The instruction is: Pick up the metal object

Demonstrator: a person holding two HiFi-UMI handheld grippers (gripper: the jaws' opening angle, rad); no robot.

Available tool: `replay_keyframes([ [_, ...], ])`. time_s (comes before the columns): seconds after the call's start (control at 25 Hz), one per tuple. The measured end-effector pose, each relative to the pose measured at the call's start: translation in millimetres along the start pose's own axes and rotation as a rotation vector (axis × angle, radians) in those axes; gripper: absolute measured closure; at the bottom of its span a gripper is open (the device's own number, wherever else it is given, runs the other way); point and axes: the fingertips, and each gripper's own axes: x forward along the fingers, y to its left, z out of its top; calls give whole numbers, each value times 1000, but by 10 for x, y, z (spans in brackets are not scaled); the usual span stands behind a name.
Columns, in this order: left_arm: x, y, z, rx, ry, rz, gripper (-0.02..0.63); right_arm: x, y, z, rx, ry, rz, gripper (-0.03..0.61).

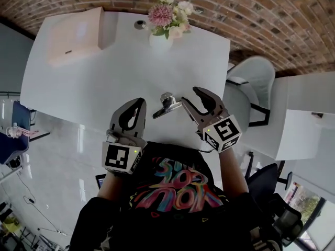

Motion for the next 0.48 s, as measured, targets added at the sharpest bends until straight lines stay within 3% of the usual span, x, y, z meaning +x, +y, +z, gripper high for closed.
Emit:
replay_keyframes([
  [0.48,19,141,-139,-36,34,47,583,432,186,-611,-125,167,239,354],
])
